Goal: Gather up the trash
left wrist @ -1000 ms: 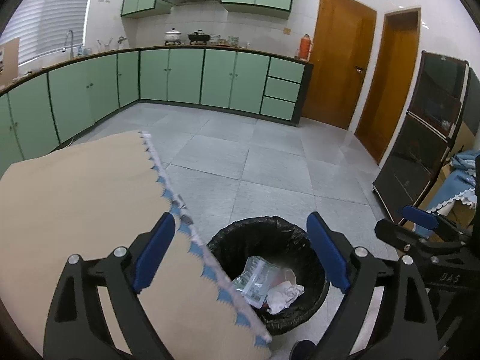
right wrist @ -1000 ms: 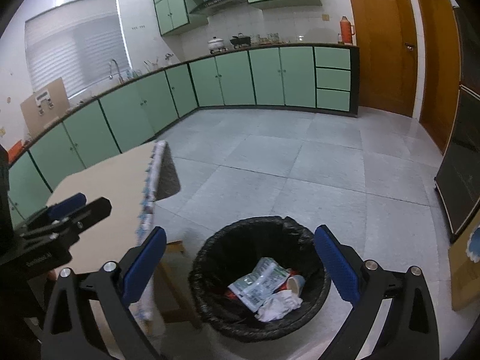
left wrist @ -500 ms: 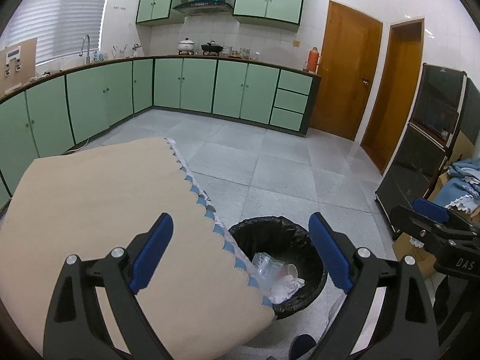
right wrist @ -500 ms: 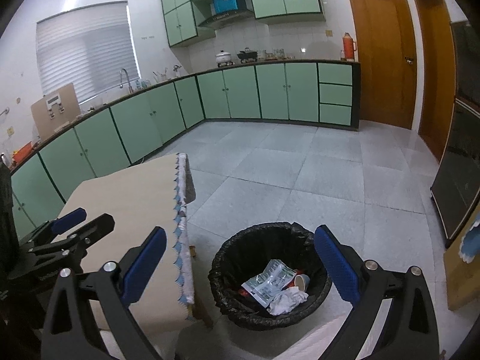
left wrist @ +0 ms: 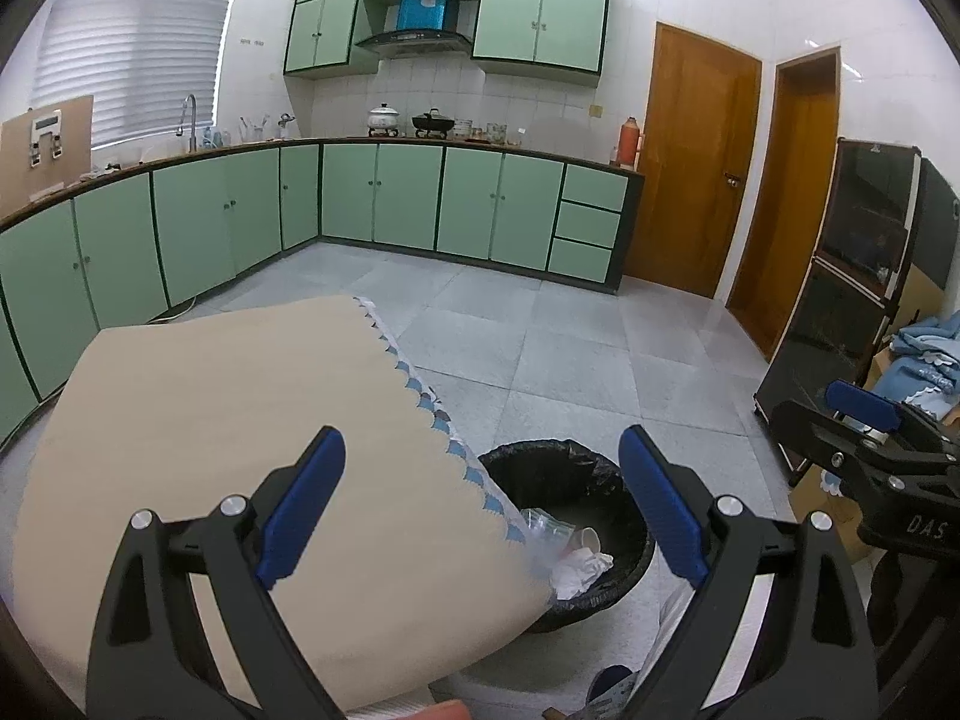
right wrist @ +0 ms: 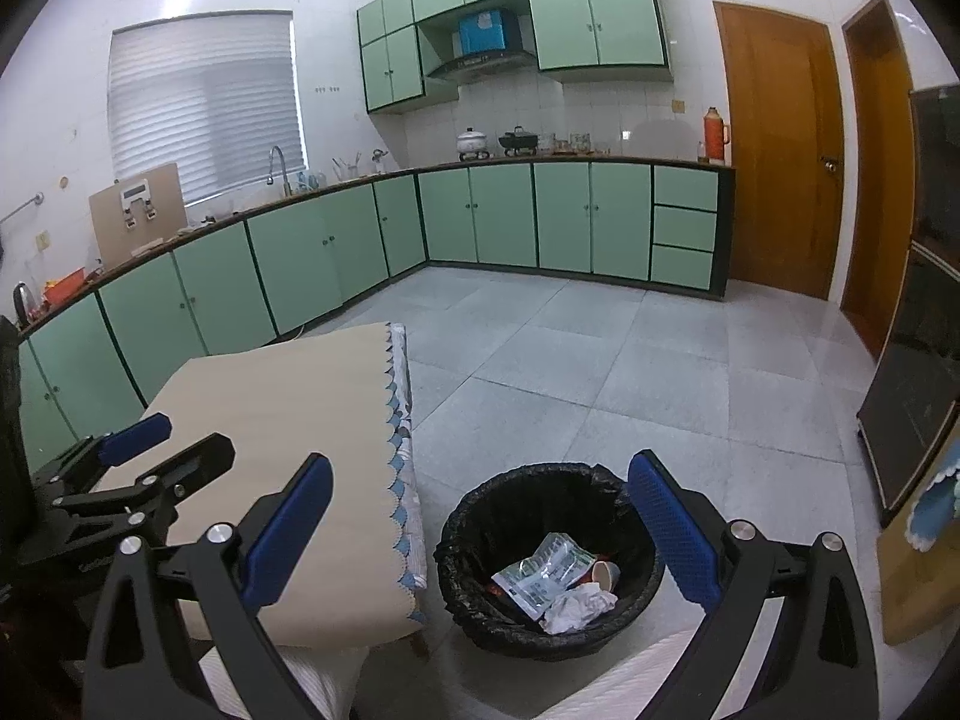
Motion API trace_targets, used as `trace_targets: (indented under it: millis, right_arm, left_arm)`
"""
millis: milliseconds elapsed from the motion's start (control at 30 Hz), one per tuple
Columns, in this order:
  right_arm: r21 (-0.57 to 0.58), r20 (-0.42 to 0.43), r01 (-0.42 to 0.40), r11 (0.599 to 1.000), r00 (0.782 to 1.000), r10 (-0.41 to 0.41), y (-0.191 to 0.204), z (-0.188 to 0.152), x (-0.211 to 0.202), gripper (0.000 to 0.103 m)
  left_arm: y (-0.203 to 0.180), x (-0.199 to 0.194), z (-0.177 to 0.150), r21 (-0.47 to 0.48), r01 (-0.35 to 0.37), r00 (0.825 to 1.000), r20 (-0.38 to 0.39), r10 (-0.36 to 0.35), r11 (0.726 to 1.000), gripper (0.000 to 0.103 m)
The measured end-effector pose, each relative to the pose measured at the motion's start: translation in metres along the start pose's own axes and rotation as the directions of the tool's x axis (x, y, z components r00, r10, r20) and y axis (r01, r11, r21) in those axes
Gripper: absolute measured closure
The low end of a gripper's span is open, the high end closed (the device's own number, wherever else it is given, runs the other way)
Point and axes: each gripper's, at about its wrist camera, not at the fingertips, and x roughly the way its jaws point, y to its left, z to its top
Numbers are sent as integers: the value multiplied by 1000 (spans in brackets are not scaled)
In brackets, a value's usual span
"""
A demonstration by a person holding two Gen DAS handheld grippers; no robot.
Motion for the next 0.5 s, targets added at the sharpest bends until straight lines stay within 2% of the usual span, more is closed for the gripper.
trace_targets:
  millis: [500]
  right_arm:
    - [-39, 18, -11, 999, 1000, 12, 12, -2, -10, 6]
  left_arm:
    - [5, -23, -3, 2, -29, 999, 42, 29, 1000, 13]
